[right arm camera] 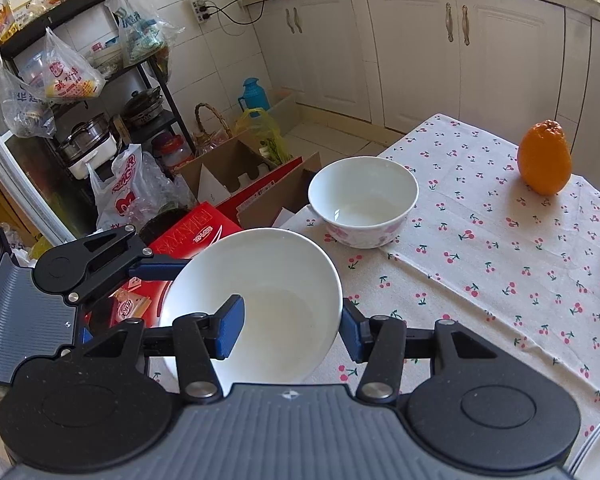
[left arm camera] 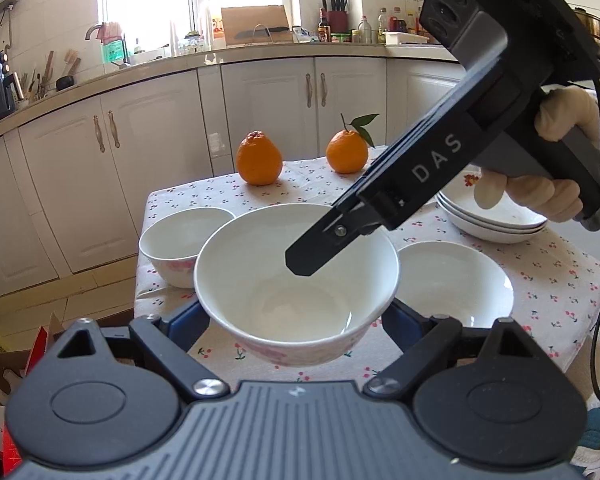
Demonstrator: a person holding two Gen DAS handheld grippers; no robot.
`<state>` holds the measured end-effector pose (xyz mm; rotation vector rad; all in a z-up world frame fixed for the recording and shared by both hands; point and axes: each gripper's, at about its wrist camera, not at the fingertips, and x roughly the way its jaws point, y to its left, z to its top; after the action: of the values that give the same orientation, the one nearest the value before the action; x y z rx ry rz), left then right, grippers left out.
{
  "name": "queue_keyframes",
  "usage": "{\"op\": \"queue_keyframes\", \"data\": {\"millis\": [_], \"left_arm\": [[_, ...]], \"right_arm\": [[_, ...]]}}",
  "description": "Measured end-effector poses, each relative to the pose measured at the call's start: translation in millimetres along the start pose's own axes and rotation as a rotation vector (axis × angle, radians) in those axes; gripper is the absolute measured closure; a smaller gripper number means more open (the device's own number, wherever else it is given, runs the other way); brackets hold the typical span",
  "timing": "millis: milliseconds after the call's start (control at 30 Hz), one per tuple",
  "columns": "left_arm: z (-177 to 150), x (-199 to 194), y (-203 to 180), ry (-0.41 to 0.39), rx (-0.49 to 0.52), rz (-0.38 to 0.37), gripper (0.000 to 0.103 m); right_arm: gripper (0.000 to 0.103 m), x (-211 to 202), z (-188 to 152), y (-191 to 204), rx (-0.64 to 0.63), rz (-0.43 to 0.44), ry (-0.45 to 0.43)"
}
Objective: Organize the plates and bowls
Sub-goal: 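Lift the white bowl with the right gripper and carry it toward the plate stack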
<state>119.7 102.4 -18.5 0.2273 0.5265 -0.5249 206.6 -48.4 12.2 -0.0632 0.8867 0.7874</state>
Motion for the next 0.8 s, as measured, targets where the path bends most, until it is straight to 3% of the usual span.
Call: {"op": "queue_keyframes", "data": {"millis": [333,800], "left_arm": [[15.3,-7.0,-36.4,-0.028,0.045,-0.06,0.011],[20.3,18.2,-77.3,-0.001,0.07,-0.155,0.011]], "right_arm": [[0.046,-46.2,-27.0,-6.5,0.018,-0.038,-0.049],[0.046,-78.6,-69.4,-32.5,0.089,-0.112,-0.062]]}}
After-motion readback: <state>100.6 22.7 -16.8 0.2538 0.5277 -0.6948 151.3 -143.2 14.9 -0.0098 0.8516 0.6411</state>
